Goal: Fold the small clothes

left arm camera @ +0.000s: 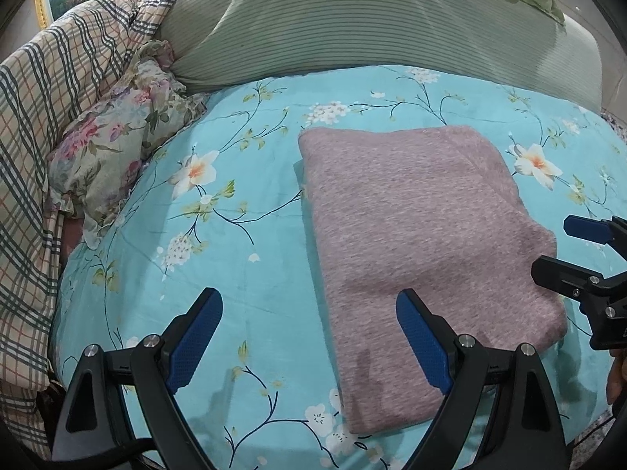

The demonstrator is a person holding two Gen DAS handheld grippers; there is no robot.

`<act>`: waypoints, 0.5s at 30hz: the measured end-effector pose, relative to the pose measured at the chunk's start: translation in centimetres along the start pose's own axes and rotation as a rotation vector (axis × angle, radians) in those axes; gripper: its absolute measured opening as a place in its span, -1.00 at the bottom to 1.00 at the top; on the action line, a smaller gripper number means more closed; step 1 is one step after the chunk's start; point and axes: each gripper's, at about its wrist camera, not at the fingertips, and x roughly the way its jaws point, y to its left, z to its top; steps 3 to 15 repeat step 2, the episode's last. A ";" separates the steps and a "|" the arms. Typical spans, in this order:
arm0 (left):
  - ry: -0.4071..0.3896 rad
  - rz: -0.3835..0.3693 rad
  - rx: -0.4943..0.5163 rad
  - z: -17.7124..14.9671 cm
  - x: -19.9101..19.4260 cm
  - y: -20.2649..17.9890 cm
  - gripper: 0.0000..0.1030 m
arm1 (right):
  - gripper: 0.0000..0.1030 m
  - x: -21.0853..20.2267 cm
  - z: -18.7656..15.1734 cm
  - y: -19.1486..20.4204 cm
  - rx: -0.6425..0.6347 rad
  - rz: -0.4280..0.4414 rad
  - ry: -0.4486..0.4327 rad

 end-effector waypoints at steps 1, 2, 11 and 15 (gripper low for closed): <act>0.001 0.004 -0.005 0.0 0.0 0.0 0.77 | 0.93 0.0 0.0 0.0 0.001 0.001 0.000; 0.002 0.007 -0.008 0.0 0.1 0.1 0.77 | 0.93 0.1 0.0 0.0 0.003 0.004 0.001; 0.002 0.007 -0.008 0.0 0.1 0.1 0.77 | 0.93 0.1 0.0 0.0 0.003 0.004 0.001; 0.002 0.007 -0.008 0.0 0.1 0.1 0.77 | 0.93 0.1 0.0 0.0 0.003 0.004 0.001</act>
